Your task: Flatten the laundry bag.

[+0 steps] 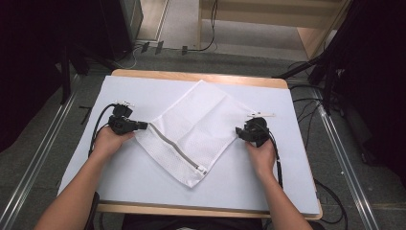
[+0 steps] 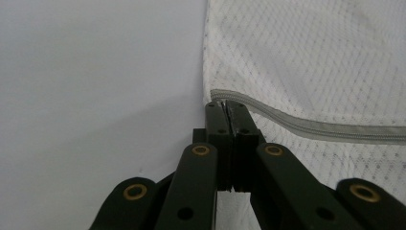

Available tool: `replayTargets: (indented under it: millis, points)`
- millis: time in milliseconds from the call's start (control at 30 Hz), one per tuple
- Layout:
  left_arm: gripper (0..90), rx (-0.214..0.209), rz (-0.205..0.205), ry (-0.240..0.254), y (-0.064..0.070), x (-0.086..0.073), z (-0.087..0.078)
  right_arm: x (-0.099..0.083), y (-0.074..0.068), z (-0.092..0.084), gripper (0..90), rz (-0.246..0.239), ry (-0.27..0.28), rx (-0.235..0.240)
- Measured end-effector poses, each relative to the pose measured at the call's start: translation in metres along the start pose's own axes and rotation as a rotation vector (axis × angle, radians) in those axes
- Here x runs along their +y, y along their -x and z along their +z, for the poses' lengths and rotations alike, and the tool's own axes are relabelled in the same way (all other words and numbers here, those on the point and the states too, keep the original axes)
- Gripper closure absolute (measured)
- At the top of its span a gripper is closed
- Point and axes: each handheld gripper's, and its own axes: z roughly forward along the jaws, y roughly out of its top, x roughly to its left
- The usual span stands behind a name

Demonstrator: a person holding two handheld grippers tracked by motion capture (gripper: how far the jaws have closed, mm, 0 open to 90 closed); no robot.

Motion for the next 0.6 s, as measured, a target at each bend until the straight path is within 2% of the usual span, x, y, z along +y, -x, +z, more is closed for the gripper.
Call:
replayTargets:
  millis: [67, 133, 233, 300, 400, 533, 600]
  points:
    - [90.0, -0.004, -0.005, 0.003, 0.001, 0.0, 0.001, 0.0, -0.001, 0.0, 63.7, -0.012, -0.004, -0.015]
    - [90.0, -0.003, 0.002, -0.004, 0.002, -0.001, 0.002, 0.003, -0.001, 0.001, 72.3, 0.001, -0.015, -0.033]
    - [90.0, -0.006, -0.001, -0.001, 0.003, -0.001, 0.002, 0.004, 0.002, 0.002, 81.7, 0.015, -0.015, -0.017]
    - [90.0, -0.004, 0.001, 0.0, 0.003, -0.001, 0.002, 0.005, 0.004, 0.003, 89.1, 0.029, -0.02, 0.018]
    - [90.0, -0.011, -0.007, 0.011, 0.004, -0.002, 0.0, 0.01, 0.003, 0.004, 90.0, 0.028, -0.043, 0.022]
    - [90.0, -0.011, -0.009, 0.014, 0.005, -0.003, -0.001, 0.014, 0.005, 0.006, 90.0, 0.033, -0.043, 0.026]
    - [90.0, -0.018, -0.013, 0.015, 0.008, -0.007, -0.003, 0.021, 0.009, 0.007, 90.0, 0.036, -0.031, 0.036]
